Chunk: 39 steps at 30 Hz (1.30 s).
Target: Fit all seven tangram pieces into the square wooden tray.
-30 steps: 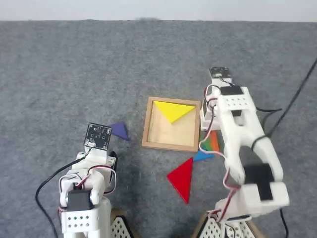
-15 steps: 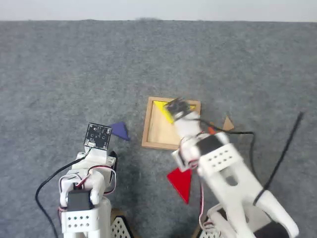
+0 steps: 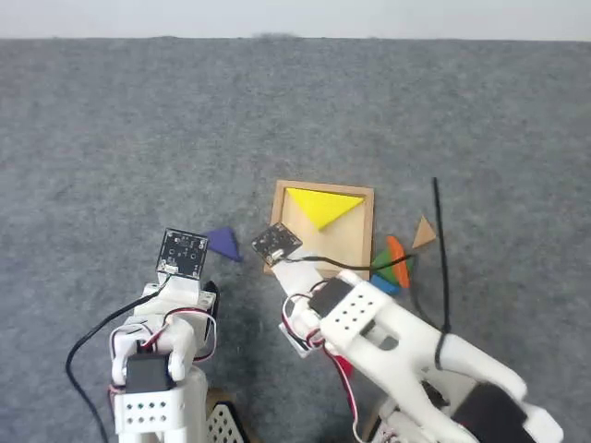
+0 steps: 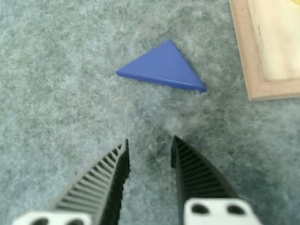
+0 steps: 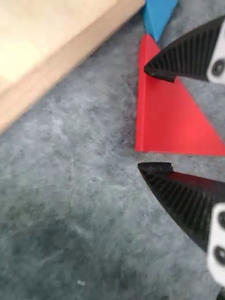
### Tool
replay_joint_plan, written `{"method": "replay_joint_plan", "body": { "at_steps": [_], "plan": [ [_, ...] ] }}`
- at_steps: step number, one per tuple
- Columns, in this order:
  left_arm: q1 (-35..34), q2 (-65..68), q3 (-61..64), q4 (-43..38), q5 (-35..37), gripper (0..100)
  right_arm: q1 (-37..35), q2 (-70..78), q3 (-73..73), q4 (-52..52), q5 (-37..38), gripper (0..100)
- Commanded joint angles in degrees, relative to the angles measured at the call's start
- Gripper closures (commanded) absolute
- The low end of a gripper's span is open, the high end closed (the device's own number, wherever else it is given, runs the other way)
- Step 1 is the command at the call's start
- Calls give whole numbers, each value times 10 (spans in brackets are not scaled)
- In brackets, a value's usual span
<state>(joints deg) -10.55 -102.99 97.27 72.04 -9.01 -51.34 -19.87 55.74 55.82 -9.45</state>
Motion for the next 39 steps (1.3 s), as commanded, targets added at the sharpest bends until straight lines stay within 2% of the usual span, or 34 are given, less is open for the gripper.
{"method": "replay_joint_plan", "body": {
  "at_steps": [1,6,12,26,29,35,39],
  "plan": [
    [-4,-11,-8,3,5,859,-4,42,-9,-20,-9,720],
    [-4,-11,-8,3,5,859,43,87,-22,-9,-9,721],
    [-4,-11,-8,3,5,859,184,86,-32,12,3,762],
    [-4,-11,-8,3,5,859,541,89,-85,13,197,766],
    [-4,-11,-8,3,5,859,539,79,-103,58,210,764],
    [-4,-11,-8,3,5,859,407,-23,-103,116,155,764],
    [-4,-11,-8,3,5,859,310,-110,-60,161,152,767]
  ]
}}
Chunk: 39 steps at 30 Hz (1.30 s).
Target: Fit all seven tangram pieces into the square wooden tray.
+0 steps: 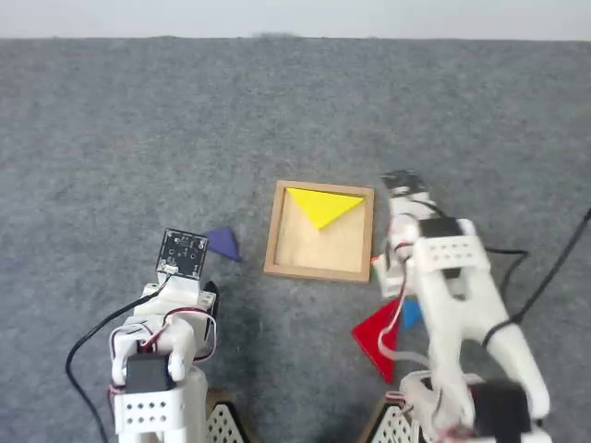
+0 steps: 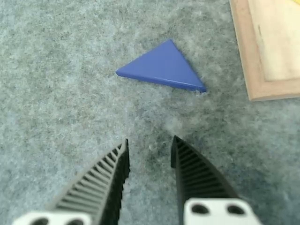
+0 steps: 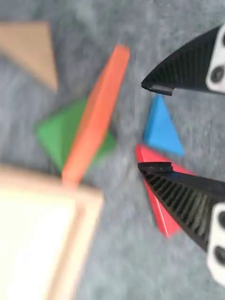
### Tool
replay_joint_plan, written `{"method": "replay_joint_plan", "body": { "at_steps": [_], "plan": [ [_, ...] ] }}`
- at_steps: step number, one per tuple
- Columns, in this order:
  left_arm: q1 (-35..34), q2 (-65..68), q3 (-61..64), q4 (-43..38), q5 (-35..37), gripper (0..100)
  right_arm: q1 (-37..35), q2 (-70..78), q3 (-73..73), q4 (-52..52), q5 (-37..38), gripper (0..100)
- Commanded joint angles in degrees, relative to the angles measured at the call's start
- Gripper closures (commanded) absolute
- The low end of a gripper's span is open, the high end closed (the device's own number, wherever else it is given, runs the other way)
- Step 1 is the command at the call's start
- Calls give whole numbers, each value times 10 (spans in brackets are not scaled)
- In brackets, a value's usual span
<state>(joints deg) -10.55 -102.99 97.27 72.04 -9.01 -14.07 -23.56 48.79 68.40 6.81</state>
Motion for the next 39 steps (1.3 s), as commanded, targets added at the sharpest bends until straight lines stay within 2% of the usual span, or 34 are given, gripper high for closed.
{"method": "replay_joint_plan", "body": {
  "at_steps": [1,5,9,15,18,22,25,29,34,39],
  "plan": [
    [-4,-11,-8,3,5,859,-86,-90,26,43,-6,767],
    [-4,-11,-8,3,5,859,-149,-115,72,72,49,768],
    [-4,-11,-8,3,5,859,-149,-115,84,90,108,768],
    [-4,-11,-8,3,5,859,-153,-107,84,91,130,768],
    [-4,-11,-8,3,5,859,-160,-54,84,82,160,768],
    [-4,-11,-8,3,5,859,-203,65,84,29,161,768],
    [-4,-11,-8,3,5,859,-211,134,79,-24,121,768],
    [-4,-11,-8,3,5,859,-207,140,58,-24,95,768],
    [-4,-11,-8,3,5,859,-122,138,44,-24,104,771],
    [-4,-11,-8,3,5,859,15,138,2,-24,178,828]
  ]
}}
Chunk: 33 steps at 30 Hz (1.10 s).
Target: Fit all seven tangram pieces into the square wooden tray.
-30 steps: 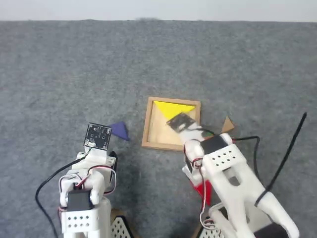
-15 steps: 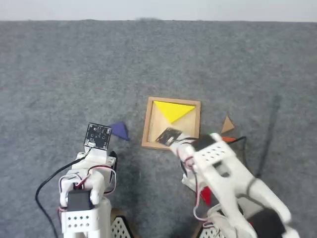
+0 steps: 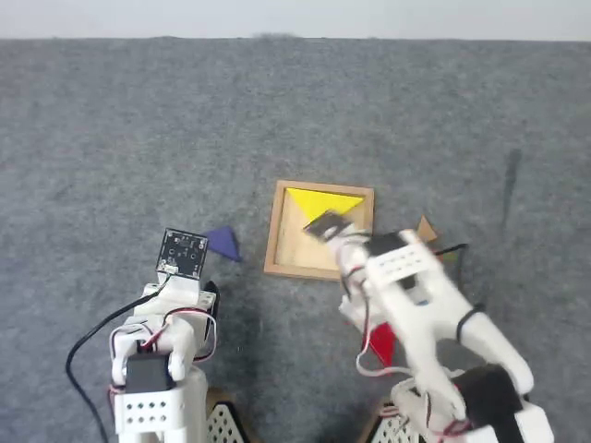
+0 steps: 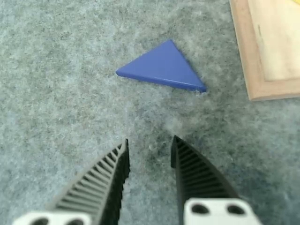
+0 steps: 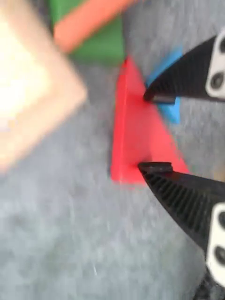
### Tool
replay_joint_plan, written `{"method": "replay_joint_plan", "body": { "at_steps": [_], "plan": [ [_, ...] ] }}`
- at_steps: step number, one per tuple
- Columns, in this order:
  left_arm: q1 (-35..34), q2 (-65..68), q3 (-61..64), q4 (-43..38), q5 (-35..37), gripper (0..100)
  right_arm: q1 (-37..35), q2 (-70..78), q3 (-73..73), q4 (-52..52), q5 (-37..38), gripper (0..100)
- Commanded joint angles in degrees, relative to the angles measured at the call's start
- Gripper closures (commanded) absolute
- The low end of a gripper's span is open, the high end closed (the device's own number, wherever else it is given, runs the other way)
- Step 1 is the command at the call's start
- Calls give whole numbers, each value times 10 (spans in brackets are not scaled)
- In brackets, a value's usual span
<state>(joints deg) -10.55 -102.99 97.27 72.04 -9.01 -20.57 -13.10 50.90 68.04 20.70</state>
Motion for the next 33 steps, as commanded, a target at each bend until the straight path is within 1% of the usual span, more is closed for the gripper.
{"method": "replay_joint_plan", "body": {
  "at_steps": [1,5,7,9,14,17,21,24,27,33],
  "plan": [
    [-4,-11,-8,3,5,859,109,33,-35,-21,51,828],
    [-4,-11,-8,3,5,859,201,34,-105,-21,86,824],
    [-4,-11,-8,3,5,859,222,34,-130,-16,88,802],
    [-4,-11,-8,3,5,859,225,27,-140,-7,84,793],
    [-4,-11,-8,3,5,859,158,-36,-125,45,46,793],
    [-4,-11,-8,3,5,859,91,-123,-70,51,44,792],
    [-4,-11,-8,3,5,859,-29,-227,47,45,48,790],
    [-4,-11,-8,3,5,859,-88,-253,101,50,45,790],
    [-4,-11,-8,3,5,859,-91,-232,117,48,45,790],
    [-4,-11,-8,3,5,859,-26,-107,75,46,49,790]
  ]
}}
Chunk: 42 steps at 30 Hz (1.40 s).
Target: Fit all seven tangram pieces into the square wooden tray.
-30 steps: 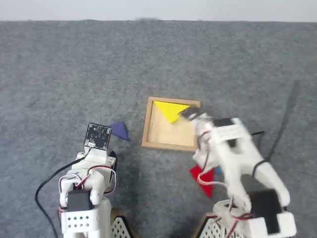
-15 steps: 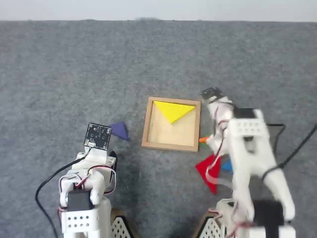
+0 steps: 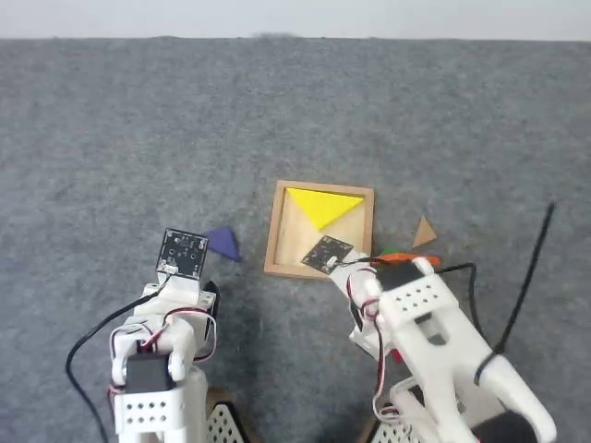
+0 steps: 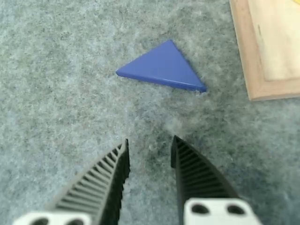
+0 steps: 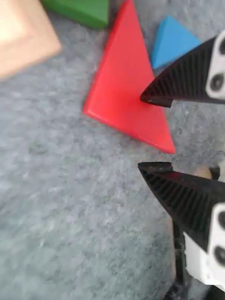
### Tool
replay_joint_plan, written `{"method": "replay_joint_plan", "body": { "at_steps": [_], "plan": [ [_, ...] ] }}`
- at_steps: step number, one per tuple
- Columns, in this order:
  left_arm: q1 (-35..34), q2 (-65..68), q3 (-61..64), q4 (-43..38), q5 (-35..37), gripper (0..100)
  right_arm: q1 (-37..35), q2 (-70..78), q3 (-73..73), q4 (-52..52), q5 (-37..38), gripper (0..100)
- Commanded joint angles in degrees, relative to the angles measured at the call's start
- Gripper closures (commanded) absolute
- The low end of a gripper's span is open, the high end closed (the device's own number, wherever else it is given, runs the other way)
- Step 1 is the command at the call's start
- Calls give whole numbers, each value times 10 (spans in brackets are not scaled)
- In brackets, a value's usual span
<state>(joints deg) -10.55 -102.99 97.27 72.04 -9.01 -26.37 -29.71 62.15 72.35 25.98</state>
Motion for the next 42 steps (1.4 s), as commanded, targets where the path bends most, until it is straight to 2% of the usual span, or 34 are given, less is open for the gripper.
{"method": "replay_joint_plan", "body": {
  "at_steps": [1,13,22,28,34,38,42],
  "plan": [
    [-4,-11,-8,3,5,859,45,84,-50,3,-4,790],
    [-4,-11,-8,3,5,859,230,276,-251,1,62,790],
    [-4,-11,-8,3,5,859,276,335,-407,29,66,791],
    [-4,-11,-8,3,5,859,205,284,-394,72,-45,790],
    [-4,-11,-8,3,5,859,107,163,-231,-22,-215,783],
    [-4,-11,-8,3,5,859,97,124,-162,-61,-297,711],
    [-4,-11,-8,3,5,859,97,150,-160,-66,-332,682]
  ]
}}
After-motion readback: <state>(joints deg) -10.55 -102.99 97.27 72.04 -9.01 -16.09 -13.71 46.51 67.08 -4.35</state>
